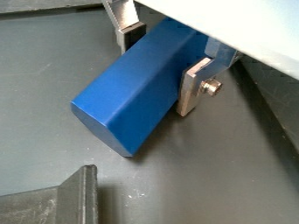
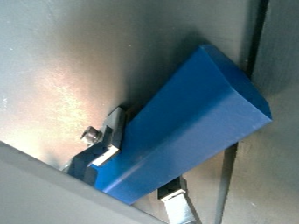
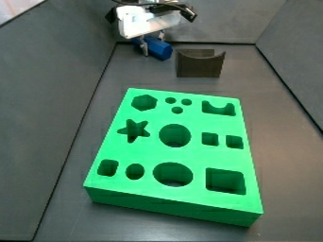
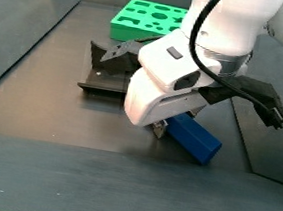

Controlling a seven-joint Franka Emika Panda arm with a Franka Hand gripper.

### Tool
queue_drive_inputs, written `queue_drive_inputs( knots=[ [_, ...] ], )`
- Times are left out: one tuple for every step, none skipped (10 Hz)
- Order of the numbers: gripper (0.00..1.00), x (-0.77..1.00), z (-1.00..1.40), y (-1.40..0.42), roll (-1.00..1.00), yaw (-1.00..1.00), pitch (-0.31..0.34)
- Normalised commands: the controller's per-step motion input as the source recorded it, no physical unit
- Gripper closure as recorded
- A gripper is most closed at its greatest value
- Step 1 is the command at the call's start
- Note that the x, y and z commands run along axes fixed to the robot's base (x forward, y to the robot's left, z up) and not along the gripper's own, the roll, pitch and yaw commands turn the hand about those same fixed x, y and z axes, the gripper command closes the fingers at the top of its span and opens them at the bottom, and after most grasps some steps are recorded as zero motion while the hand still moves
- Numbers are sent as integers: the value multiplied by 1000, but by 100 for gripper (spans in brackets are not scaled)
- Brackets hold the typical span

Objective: Pick up the hexagon object. Move up. Place the hexagon object on the fixture. Regrasp the hexagon object. Move to above the board. Insert the hexagon object.
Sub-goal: Pick up the hexagon object.

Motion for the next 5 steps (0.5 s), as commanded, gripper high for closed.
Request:
queue_drive_inputs(
  knots=[
    [100,0,0,0,0,0,0],
    [100,0,0,0,0,0,0],
    [100,0,0,0,0,0,0],
    [100,0,0,0,0,0,0],
    [100,0,0,0,0,0,0]
  ],
)
